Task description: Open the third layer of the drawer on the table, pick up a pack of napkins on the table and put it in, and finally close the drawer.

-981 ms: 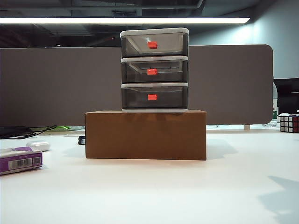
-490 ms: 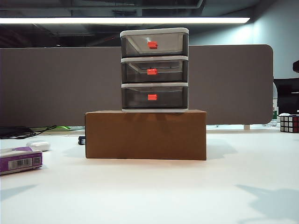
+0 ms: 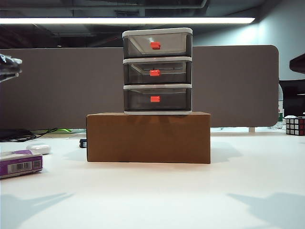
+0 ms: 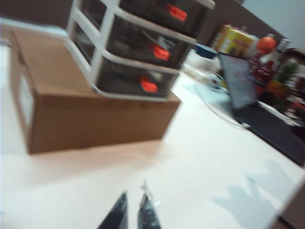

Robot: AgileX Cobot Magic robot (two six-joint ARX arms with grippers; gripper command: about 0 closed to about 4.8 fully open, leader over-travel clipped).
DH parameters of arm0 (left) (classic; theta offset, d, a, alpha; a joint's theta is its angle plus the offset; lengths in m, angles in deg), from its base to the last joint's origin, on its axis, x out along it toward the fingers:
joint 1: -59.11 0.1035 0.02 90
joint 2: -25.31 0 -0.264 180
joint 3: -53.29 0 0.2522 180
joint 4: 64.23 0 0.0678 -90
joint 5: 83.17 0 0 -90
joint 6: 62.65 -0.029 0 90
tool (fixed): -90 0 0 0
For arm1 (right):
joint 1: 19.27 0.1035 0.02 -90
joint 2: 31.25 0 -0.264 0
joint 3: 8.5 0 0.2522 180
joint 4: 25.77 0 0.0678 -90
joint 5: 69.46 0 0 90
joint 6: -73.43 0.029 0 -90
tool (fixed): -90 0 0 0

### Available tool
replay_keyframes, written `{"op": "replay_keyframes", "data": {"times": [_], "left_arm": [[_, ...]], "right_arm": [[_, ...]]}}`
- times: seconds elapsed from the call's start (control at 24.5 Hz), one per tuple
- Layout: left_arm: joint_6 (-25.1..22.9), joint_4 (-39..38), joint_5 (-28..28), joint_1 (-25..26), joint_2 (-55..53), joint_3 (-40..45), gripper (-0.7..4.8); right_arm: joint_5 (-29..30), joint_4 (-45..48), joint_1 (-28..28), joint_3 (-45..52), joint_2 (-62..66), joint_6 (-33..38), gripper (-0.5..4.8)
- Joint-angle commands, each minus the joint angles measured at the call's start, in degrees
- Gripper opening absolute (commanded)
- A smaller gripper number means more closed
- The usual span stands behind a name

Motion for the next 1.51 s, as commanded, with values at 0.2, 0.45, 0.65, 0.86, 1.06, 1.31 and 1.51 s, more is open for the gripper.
{"op": "replay_keyframes", "data": {"times": [0.2, 0.45, 0.65, 0.86, 1.06, 1.31, 1.51], "left_arm": [[-2.97, 11.61, 18.23, -12.96, -10.34, -0.35, 1.32], [-2.97, 28.44, 18.99, -12.96, -27.52, -0.39, 1.60], [-3.82, 43.39, 18.62, -12.96, -41.86, -0.57, 1.62], [-3.82, 52.00, 13.62, -12.96, -57.99, -5.03, 1.77], [-3.65, 52.72, 10.67, -12.94, -67.84, -11.39, 1.78], [-3.30, 53.00, 17.03, -16.33, -76.32, -19.06, 1.78], [-10.93, 59.71, 38.38, -27.19, -85.15, -22.40, 1.78]], "right_arm": [[-11.39, 0.59, 9.55, -5.81, 4.46, -3.19, -0.06], [-14.16, 1.33, 14.99, -10.08, 14.47, -5.42, -0.06], [-13.92, 6.71, 16.66, -12.85, 21.27, -5.40, -0.06], [-13.25, 11.30, 16.66, -14.53, 26.93, -5.40, -0.06], [-12.13, 14.99, 16.59, -14.53, 27.65, -5.33, -0.06], [-11.82, 20.94, 16.59, -14.56, 27.74, -2.49, -0.06], [-12.41, 11.37, 16.55, -17.40, 31.65, -7.43, -0.06]]}}
